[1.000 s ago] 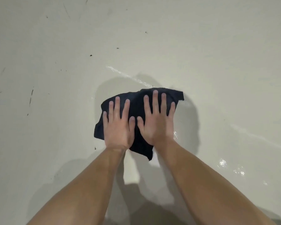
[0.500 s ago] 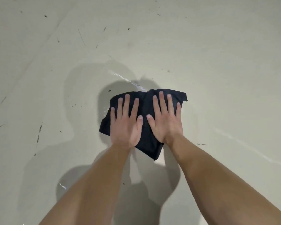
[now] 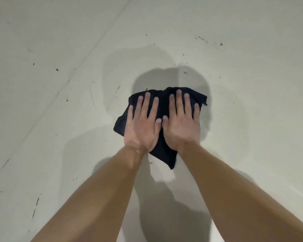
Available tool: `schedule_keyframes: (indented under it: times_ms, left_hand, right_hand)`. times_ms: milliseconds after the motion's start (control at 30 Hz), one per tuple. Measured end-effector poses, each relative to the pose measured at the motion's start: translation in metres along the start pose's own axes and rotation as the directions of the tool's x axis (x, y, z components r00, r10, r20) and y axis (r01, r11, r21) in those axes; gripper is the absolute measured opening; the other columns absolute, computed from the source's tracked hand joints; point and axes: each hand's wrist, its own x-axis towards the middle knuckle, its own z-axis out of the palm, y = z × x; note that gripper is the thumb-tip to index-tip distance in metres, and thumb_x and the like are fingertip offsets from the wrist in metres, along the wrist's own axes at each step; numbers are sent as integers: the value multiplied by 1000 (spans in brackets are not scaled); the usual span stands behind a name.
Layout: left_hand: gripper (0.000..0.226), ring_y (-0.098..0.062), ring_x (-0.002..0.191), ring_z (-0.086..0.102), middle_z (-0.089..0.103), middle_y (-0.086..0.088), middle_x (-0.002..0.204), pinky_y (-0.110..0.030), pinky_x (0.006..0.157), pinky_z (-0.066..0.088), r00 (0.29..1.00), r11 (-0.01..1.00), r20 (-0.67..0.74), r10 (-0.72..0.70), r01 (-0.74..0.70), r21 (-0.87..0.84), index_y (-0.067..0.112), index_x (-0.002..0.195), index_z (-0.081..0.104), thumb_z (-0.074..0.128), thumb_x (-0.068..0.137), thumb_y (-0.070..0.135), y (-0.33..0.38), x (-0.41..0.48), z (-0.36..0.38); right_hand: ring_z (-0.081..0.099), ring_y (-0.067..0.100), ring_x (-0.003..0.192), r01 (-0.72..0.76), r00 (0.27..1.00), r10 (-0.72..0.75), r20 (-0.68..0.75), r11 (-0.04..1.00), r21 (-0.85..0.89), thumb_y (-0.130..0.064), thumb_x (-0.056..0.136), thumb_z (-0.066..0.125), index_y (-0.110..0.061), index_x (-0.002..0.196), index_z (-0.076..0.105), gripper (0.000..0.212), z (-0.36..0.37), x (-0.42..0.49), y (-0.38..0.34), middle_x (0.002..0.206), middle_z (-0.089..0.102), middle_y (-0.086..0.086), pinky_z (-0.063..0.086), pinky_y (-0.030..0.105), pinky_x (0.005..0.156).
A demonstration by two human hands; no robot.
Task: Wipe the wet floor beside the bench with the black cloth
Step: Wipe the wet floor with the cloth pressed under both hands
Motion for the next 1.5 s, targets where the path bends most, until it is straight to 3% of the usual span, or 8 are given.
schedule_keyframes:
  times_ms: [167,300,467,600,833,1000,1267,1500]
  left_hand:
    - [62,-24,157,-7,-6,-5,171,-49,126,3,999,998,21,40,-39,-43,20,163,2,18,107,41,-3,9,-5]
    - [63,-25,157,-9,-10,-5,170,-50,126,5,990,992,51,128,-129,13,20,163,0,12,105,43,-15,51,-17]
    - [62,-23,157,-7,-7,-3,171,-47,127,3,977,977,-28,214,-214,-2,24,163,0,11,105,43,-14,185,-42]
    - [61,-21,157,-8,-7,-2,171,-46,126,0,972,972,-13,236,-235,16,26,163,1,14,106,44,-6,248,-56]
    - [63,-28,157,-1,-3,-8,171,-49,126,7,970,970,-22,241,-241,-4,21,162,3,18,106,44,-1,149,-35]
    - [65,-31,157,4,0,-9,170,-52,125,13,970,971,40,239,-239,-20,21,163,5,20,104,44,2,111,-26]
    - [64,-31,157,1,1,-11,171,-53,125,12,938,943,99,333,-333,-13,17,163,11,24,105,42,8,140,-36]
    - [63,-26,157,-5,-6,-6,171,-47,126,2,965,965,3,263,-263,-11,21,163,1,18,106,44,101,290,-57]
  right_hand:
    - [-1,27,158,14,1000,-14,-14,1000,-18,-40,101,25,-13,162,9,69,-6,8,-3,172,2,8,6,52,126]
    - [-12,24,157,6,998,-6,57,1000,-3,-43,103,19,-16,162,-1,68,-19,37,-3,171,-11,4,0,50,127]
    - [-16,20,156,-211,975,215,-48,975,75,-43,104,17,-19,162,-7,66,-44,151,4,171,-15,0,-6,48,126]
    - [-15,20,156,-281,954,287,-84,957,74,-45,104,14,-19,162,-7,67,-51,198,13,171,-15,0,-8,47,125]
    - [-13,26,157,-297,952,299,-71,954,45,-49,103,12,-15,162,-5,70,-39,106,14,170,-14,5,1,48,127]
    - [-17,26,156,-360,931,360,60,933,-13,-51,101,5,-17,159,-12,70,-25,40,14,168,-21,4,5,51,127]
    - [-21,22,155,-211,966,211,148,977,-15,-56,102,13,-21,158,-13,71,-46,70,48,168,-21,1,-5,55,125]
    - [-14,21,157,-200,980,200,5,980,-24,-49,105,13,-18,161,-10,68,-91,201,138,171,-14,1,-3,49,126]
